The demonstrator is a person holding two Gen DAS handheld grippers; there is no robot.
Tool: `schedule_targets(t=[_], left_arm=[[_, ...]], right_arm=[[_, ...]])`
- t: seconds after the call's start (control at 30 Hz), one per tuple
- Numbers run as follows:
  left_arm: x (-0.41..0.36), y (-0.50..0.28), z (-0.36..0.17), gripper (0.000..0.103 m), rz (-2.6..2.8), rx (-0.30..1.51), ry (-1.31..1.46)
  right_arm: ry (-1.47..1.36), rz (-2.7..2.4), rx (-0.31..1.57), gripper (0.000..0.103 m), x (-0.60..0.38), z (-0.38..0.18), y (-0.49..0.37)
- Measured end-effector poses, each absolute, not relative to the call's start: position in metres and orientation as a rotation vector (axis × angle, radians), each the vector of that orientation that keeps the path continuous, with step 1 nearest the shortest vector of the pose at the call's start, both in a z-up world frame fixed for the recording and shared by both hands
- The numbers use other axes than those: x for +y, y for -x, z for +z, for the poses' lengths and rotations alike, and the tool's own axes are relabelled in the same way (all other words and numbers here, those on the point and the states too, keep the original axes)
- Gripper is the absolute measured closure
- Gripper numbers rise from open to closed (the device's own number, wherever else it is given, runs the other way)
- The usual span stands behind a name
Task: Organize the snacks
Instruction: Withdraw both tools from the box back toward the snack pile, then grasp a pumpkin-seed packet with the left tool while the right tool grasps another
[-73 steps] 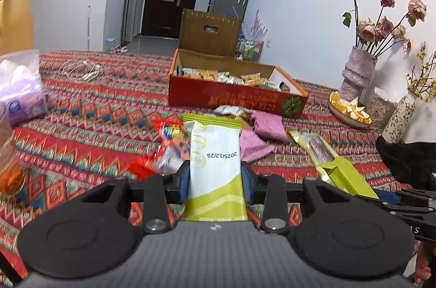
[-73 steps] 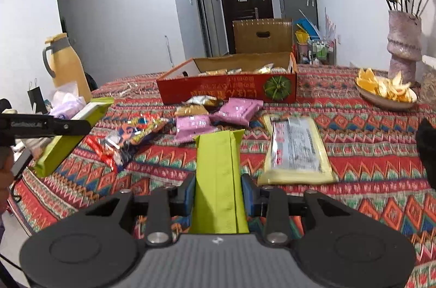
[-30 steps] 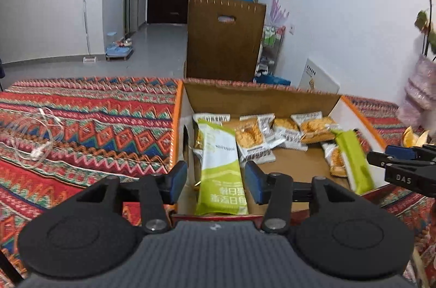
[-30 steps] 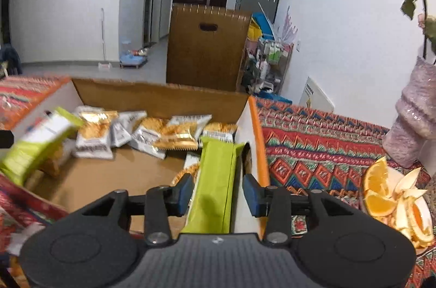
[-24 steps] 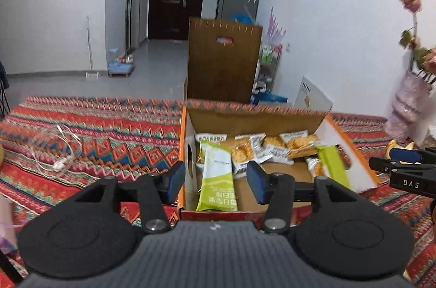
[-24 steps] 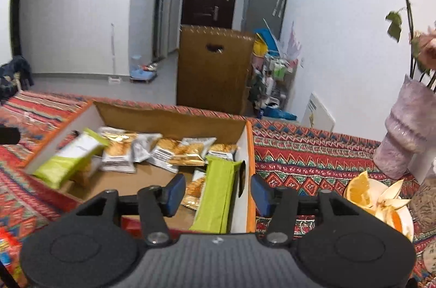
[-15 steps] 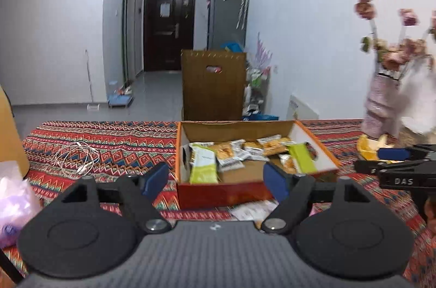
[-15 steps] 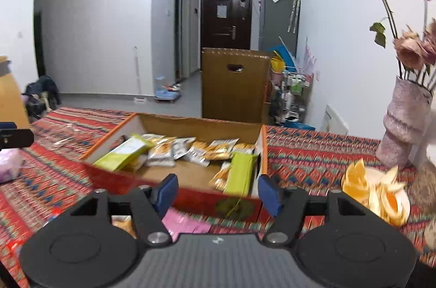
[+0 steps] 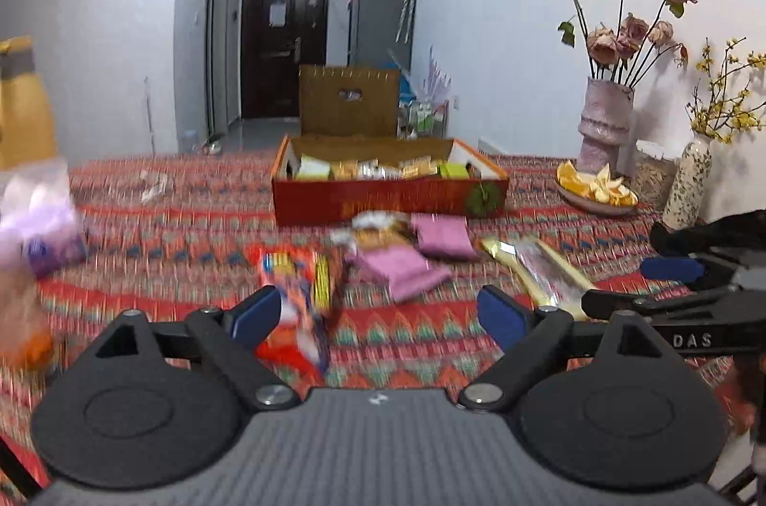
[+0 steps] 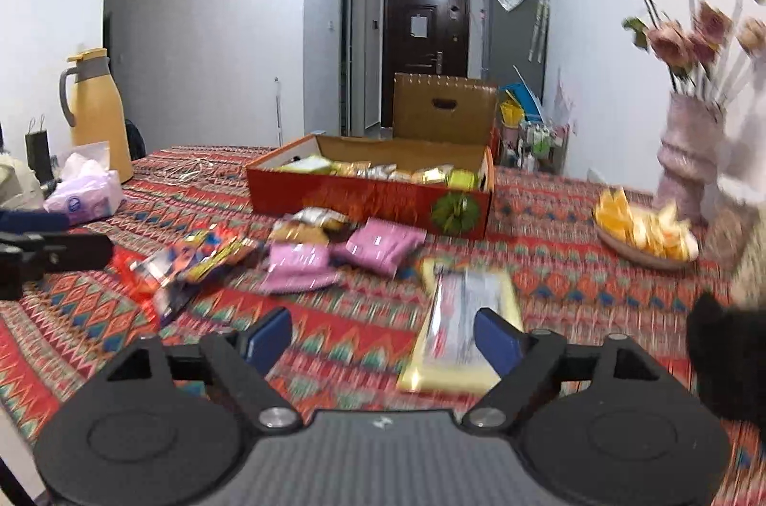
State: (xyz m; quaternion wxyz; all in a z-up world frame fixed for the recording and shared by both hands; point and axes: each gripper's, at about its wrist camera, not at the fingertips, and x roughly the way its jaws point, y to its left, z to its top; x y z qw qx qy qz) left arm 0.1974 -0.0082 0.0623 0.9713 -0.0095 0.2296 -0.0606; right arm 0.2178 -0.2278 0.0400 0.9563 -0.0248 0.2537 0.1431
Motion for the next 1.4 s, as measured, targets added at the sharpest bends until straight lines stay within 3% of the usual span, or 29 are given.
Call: schedule_targets(t=[0.3, 0.63, 0.87, 1.2, 1.3, 1.4], left_arm=[[-0.005, -0.172, 0.029, 0.012, -0.111, 0.578, 0.051], [-0.002, -0.189, 0.030, 0.012, -0.101, 0.584, 0.064], [0.021, -0.220, 0.035, 0.012, -0.063, 0.566, 0.089], [0.073, -0.279, 0.040, 0.012, 0.033, 0.540, 0.125], [0.081, -0.296, 0.041, 0.012, 0.045, 0.541, 0.122], [0.082, -0.313, 0.044, 0.012, 0.035, 0.539, 0.129]], right_arm=[[-0.003, 0.272, 0.581, 0.018, -0.222, 0.002, -0.158], [-0.024, 0.277, 0.578, 0.018, -0.222, 0.007, -0.174], [0.025, 0.341, 0.554, 0.018, -0.203, 0.022, -0.232], [0.172, 0.461, 0.579, 0.020, -0.116, 0.018, -0.411], [0.238, 0.464, 0.613, 0.026, -0.089, 0.006, -0.448], [0.255, 0.467, 0.634, 0.043, -0.079, -0.004, -0.470]])
